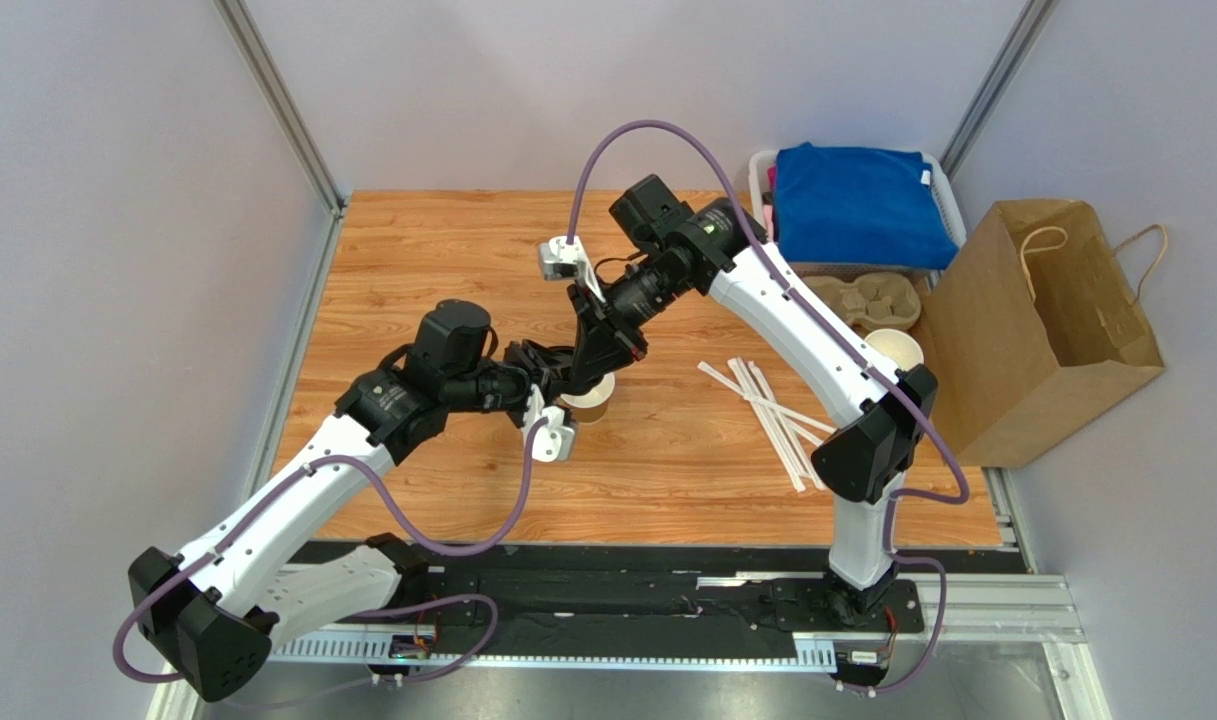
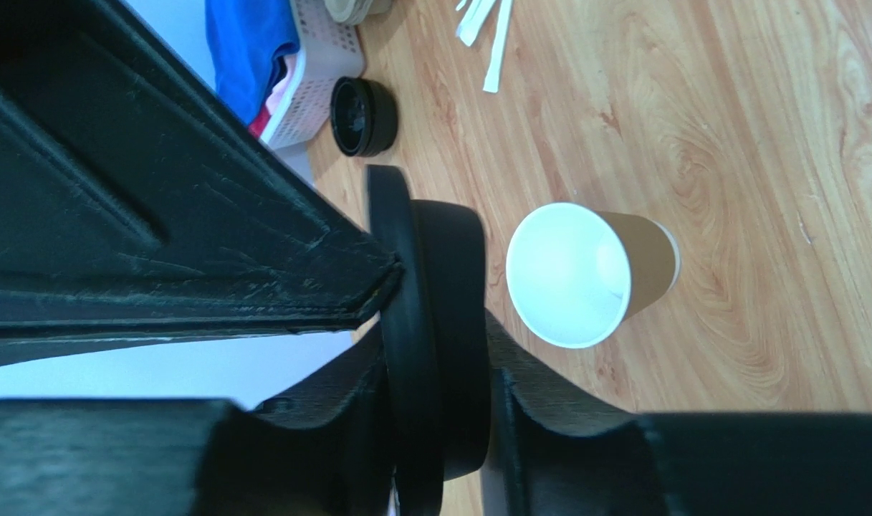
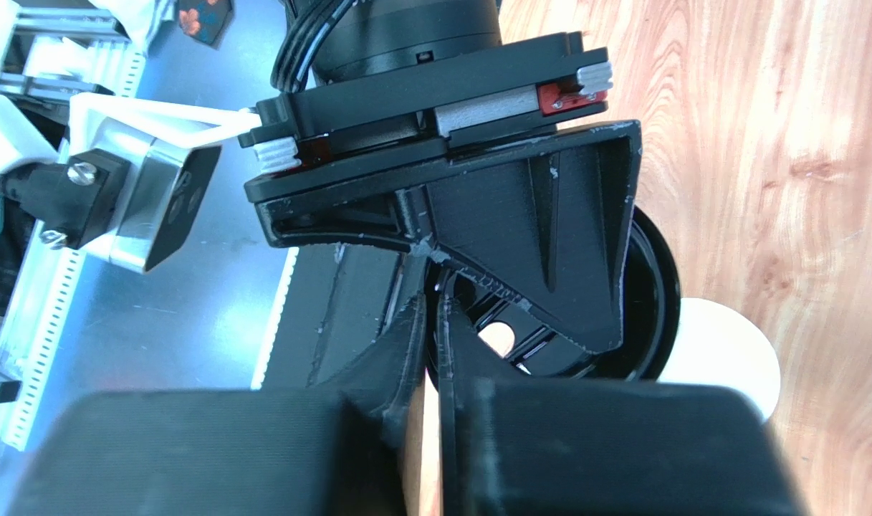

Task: Pack the takeout coffee

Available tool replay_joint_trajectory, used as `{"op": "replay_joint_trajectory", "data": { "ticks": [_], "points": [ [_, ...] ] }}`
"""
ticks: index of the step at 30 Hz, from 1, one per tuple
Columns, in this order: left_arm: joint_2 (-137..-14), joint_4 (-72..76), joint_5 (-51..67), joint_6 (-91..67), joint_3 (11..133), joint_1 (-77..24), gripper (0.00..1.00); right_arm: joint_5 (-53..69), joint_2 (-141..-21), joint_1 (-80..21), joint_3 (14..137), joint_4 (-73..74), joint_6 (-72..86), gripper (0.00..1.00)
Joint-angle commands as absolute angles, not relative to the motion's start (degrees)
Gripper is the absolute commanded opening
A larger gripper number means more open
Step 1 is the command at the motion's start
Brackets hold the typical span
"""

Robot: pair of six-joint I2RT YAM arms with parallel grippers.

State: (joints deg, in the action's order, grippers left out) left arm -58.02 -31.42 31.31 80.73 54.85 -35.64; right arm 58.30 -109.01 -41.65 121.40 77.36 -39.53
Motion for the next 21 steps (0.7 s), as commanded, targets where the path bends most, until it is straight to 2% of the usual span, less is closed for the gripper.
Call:
{"op": "replay_joint_trajectory", "data": {
  "ticks": [1, 2, 3, 5, 6, 8, 11, 15, 21],
  "points": [
    [-56.6, -27.7, 30.8, 74.9, 56.5, -35.9, 0.34, 56.3, -108.4, -42.2, 125.3, 94.1, -38.5, 0.15],
    [-56.5, -27.8, 31.2, 73.9, 56.8, -35.9, 0.32, 55.1, -108.9, -42.1, 127.5, 93.3, -36.3, 0.23],
    [-56.5, -27.9, 31.3, 72.7, 57.4, -35.9, 0.28, 54.0, -109.2, -41.8, 129.0, 93.0, -35.3, 0.41],
    [-56.6, -28.4, 31.8, 67.5, 58.3, -35.9, 0.24, 52.3, -110.2, -39.7, 133.7, 91.3, -33.5, 0.59],
    [-56.8, -28.7, 32.0, 65.5, 59.4, -35.9, 0.22, 52.1, -110.1, -38.5, 135.0, 89.9, -30.3, 0.72],
    [-57.0, -29.8, 33.0, 58.5, 61.0, -35.9, 0.19, 52.0, -109.2, -34.5, 136.8, 84.5, -26.8, 0.79],
    [-58.4, -29.1, 34.2, 44.1, 64.2, -34.8, 0.16, 51.9, -106.0, -28.8, 135.8, 75.3, -19.7, 0.83],
    [-63.2, -27.2, 42.5, 20.6, 69.4, -26.8, 0.17, 49.0, -98.0, -23.6, 121.2, 60.8, -12.6, 0.84],
    [-67.8, -12.9, 54.6, -12.4, 69.3, -18.7, 0.17, 42.0, -85.2, -23.0, 105.9, 42.3, -9.8, 0.8]
  ]
}}
